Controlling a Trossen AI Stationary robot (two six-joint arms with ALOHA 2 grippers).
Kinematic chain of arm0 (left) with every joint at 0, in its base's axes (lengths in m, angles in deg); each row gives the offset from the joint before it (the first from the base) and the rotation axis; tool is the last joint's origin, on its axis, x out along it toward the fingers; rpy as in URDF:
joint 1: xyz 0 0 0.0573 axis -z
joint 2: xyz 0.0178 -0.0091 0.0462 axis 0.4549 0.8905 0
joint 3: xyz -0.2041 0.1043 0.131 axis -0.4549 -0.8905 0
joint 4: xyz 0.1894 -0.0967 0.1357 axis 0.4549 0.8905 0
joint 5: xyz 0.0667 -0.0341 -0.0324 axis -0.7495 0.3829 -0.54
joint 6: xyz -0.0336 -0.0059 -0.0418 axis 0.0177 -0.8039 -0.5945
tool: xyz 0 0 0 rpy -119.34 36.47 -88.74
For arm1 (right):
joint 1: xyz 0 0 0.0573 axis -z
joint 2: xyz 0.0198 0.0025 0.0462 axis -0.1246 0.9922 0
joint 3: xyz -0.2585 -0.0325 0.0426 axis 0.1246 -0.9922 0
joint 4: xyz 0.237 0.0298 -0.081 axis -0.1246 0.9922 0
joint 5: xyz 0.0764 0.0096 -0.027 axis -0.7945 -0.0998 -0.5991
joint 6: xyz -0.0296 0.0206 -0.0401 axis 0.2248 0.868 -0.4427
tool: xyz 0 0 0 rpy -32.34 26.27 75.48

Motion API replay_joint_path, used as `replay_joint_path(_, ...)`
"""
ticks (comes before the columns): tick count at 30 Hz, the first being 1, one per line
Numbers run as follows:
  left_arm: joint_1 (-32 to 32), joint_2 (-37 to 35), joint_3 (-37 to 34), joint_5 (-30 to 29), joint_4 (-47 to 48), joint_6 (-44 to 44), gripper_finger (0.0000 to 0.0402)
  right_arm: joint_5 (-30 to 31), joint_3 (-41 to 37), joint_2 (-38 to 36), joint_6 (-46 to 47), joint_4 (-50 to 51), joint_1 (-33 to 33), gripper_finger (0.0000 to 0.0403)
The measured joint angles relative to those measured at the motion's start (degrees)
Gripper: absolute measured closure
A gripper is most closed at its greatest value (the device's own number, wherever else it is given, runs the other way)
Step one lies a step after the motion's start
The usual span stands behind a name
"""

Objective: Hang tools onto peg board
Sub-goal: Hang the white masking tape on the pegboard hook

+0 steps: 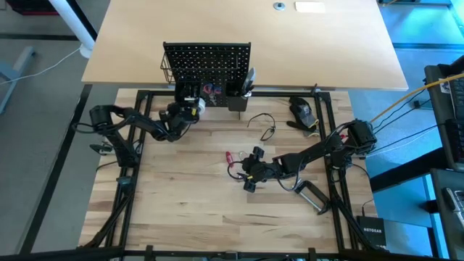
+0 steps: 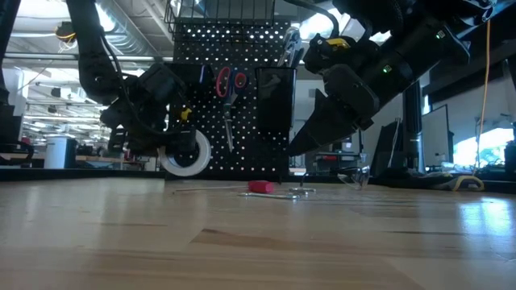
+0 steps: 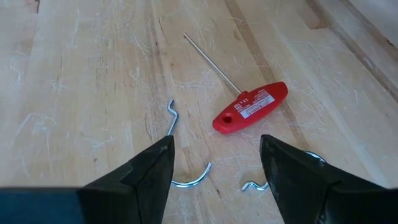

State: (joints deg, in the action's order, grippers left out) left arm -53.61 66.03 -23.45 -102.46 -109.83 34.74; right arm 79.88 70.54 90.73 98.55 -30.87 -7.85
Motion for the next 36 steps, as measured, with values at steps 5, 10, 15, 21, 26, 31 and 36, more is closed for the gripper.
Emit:
replay_joint_path(5, 0.0, -2.0, 0.0, 0.0, 0.3, 3.1, 0.0235, 0.0, 0.0, 0.0, 0.0, -0.1, 0.0, 0.0166)
replay_joint_path(10, 0.9, -2.7, 0.0, 0.1, 0.4, 4.9, 0.0235, 0.0, 0.0, 0.0, 0.0, -0.1, 0.0, 0.0166)
replay_joint_path(15, 1.8, -2.7, 0.0, 0.0, 1.5, 7.1, 0.0235, 0.0, 0.0, 0.0, 0.0, 0.0, 0.0, 0.0166)
replay_joint_path(21, 1.9, -2.7, 0.0, -0.2, 1.6, 7.0, 0.0235, -0.1, 0.0, 0.0, 0.0, 0.0, 0.0, 0.0166)
replay_joint_path(26, 2.4, -2.8, 0.0, -0.2, 1.6, 8.3, 0.0235, -0.1, 0.0, 0.0, 0.0, 0.0, 0.0, 0.0166)
replay_joint_path(31, 3.3, -3.3, 0.0, -0.4, 1.7, 9.3, 0.0235, -0.1, 0.0, 0.0, 0.0, 0.0, 0.0, 0.0166)
replay_joint_path(36, 4.7, -5.0, -0.1, -0.8, 1.9, 11.7, 0.0235, -0.1, 0.0, 0.0, 0.0, 0.0, 0.0, 0.0166)
